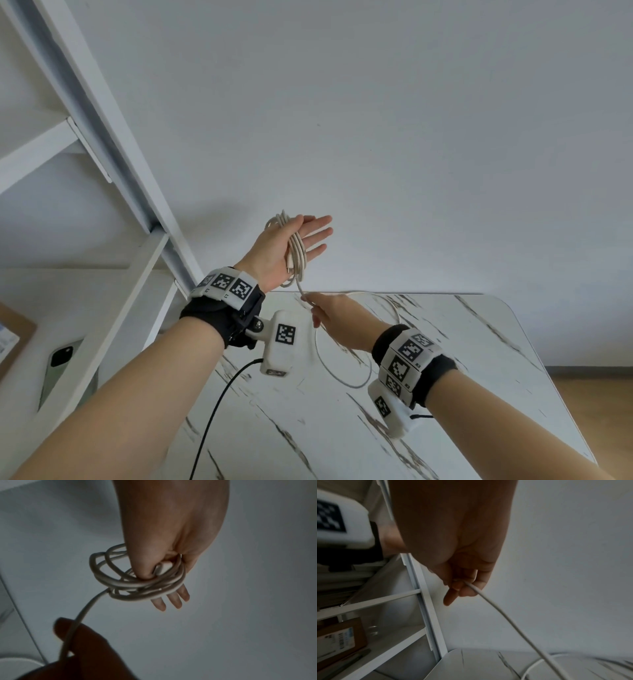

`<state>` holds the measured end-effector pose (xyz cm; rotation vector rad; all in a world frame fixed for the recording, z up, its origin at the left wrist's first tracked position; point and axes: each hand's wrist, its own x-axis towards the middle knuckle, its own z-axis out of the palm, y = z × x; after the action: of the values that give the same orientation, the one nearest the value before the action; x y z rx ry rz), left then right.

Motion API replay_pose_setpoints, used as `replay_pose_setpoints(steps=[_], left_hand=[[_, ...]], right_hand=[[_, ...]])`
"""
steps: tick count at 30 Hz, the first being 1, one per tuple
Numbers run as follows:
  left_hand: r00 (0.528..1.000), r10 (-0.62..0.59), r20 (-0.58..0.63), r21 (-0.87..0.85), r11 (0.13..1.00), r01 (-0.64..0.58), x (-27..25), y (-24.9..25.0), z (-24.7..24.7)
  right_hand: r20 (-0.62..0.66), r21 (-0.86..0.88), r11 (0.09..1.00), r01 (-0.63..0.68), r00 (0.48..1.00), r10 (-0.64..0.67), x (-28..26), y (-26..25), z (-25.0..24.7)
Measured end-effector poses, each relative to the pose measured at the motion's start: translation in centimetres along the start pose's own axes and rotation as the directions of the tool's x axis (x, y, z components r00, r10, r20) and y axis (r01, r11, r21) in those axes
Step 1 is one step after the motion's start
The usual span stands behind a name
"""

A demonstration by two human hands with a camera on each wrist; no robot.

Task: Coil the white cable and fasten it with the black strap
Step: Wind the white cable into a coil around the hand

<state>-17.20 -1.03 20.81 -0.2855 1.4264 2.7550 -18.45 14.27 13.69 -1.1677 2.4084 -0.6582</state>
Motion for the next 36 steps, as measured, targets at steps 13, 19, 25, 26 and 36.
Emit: replay_pose_setpoints(steps=[13,19,25,26,36], left_hand=[[0.978,-0.123,-0.167,0.461,0.867,0.188,-0.2,-2.4,-0.7],[0.937,-0.307,-0.169,0.541,0.765,0.349,-1.0,-3.0,-1.1],[0.852,-0.510,-0.119,0.487,0.718,0.498,-2.0,-2.4,-1.0],[0.848,-0.518,-0.112,0.461,0.729,0.506,-2.1,-2.4,-1.1],[0.838,-0.535,0.111,0.383,0.801,0.460,-3.1,-2.0,-1.0]], right_hand=[[0.021,-0.043,0.995,0.092,0.996,-0.091,-0.7,-2.0,-3.7],[0.038,0.059,0.994,0.090,0.995,-0.093,-0.9,-2.3,-6.0],[-0.036,0.154,0.986,0.063,0.998,-0.058,-0.2,-1.2,-8.3],[-0.054,0.174,0.983,0.064,0.997,-0.056,-0.1,-1.0,-8.5],[-0.270,0.457,0.885,0.090,0.962,0.042,0.6,1.0,-7.4]])
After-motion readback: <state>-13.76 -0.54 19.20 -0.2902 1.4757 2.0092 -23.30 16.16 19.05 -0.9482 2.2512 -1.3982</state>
